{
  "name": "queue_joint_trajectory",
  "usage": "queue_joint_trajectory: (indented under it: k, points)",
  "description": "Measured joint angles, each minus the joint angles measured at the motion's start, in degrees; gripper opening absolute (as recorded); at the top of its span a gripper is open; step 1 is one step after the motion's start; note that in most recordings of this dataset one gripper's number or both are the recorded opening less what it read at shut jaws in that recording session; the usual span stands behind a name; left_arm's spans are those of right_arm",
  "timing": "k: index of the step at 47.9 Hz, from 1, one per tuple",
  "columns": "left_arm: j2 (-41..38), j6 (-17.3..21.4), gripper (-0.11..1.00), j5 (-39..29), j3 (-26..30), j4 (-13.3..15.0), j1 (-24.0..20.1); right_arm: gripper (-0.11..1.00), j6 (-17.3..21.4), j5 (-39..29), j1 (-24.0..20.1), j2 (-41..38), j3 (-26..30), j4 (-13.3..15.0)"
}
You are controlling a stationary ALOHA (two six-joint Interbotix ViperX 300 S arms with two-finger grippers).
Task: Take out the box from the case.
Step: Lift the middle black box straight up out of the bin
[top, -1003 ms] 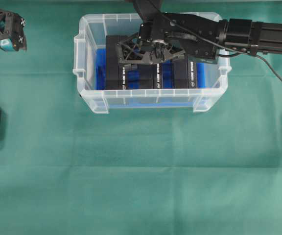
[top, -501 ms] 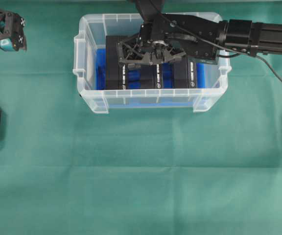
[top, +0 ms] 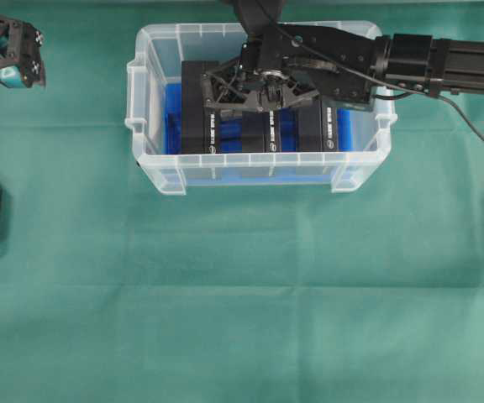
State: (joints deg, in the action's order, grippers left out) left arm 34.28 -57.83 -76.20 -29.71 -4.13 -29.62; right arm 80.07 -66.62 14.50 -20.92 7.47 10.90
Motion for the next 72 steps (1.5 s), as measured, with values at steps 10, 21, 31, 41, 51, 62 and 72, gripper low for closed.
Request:
queue_joint_trajectory:
  k: [10,21,31,41,51,62,72]
  points:
    - [0.0,0.2,0.96,0.0,0.0,0.0,0.0,0.68,0.0,-3.9,0.0,0.1,1.8,0.1]
    - [0.0,0.4,0.96,0.1,0.0,0.0,-0.1,0.68,-0.3,-9.3,0.0,1.5,5.9,0.0]
    - [0.0,0.4,0.96,0.1,0.0,0.0,-0.1,0.68,-0.2,-13.1,-0.3,3.3,9.8,0.1]
    - [0.0,0.4,0.96,0.0,0.0,-0.1,-0.1,0.68,-1.1,-16.4,-0.4,3.4,14.7,0.0]
    - [0.1,0.4,0.96,0.0,0.0,0.0,-0.1,0.68,-2.9,-21.6,-0.4,3.5,20.2,0.0]
    - [0.1,0.4,0.96,0.1,-0.1,0.0,-0.1,0.68,-3.5,-25.7,-0.4,3.5,24.5,0.0]
    - [0.0,0.4,0.96,0.0,-0.1,0.0,0.0,0.68,-4.2,-28.0,-0.4,3.5,27.5,0.0]
